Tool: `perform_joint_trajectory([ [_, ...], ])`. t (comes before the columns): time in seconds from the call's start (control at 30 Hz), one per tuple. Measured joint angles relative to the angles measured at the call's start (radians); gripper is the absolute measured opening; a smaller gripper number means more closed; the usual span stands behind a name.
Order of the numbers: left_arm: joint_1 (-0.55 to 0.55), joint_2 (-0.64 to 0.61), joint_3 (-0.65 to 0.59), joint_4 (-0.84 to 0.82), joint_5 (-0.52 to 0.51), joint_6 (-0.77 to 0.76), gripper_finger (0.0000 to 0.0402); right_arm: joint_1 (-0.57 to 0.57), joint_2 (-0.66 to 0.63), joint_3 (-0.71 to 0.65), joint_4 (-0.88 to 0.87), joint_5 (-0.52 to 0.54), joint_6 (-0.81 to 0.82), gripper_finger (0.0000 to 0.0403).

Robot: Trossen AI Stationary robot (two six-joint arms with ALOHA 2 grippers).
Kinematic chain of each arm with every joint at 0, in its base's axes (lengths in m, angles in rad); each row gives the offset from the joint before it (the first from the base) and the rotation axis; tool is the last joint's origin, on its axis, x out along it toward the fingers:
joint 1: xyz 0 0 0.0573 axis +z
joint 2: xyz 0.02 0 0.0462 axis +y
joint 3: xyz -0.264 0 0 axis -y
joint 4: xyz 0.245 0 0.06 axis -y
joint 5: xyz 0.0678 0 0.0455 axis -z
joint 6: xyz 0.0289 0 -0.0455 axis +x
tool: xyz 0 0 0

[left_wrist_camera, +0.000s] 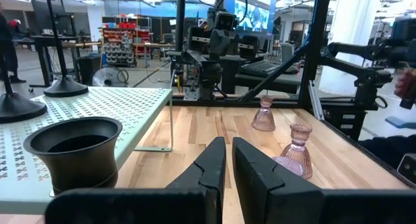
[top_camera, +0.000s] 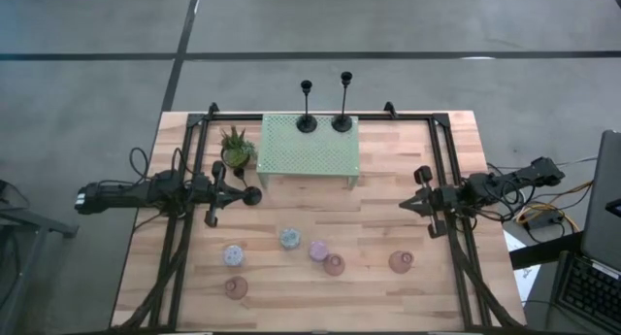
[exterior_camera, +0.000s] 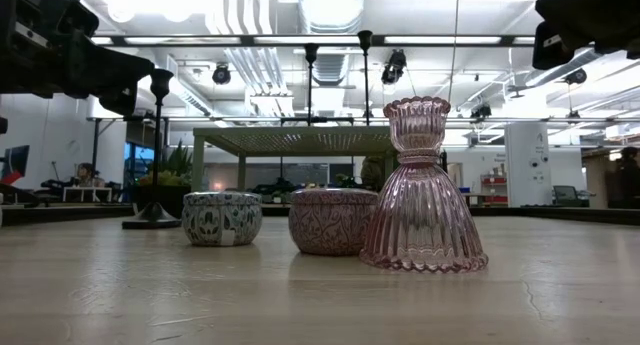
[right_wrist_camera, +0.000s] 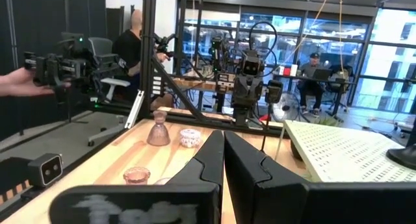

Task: Pick & Place candle stick holders
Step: Put the black candle holder on the shelf

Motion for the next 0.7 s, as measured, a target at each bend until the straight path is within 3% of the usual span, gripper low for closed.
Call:
perform_joint_trajectory([
  [0.27, 0.0, 0.0, 0.0, 0.111, -0.062, -0.091, 0.0035, 0.0, 0.0, 0.0, 0.0, -0.001, 0.0, 0.0009],
  [0.53, -0.001, 0.005, 0.0, 0.195, -0.081, -0.412, 0.0035, 0.0, 0.0, 0.0, 0.0, -0.001, 0.003, 0.0009],
  [0.7, -0.002, 0.01, -0.001, 0.194, -0.047, -0.455, 0.0035, 0.0, 0.001, 0.0, -0.001, -0.001, 0.003, 0.0009],
])
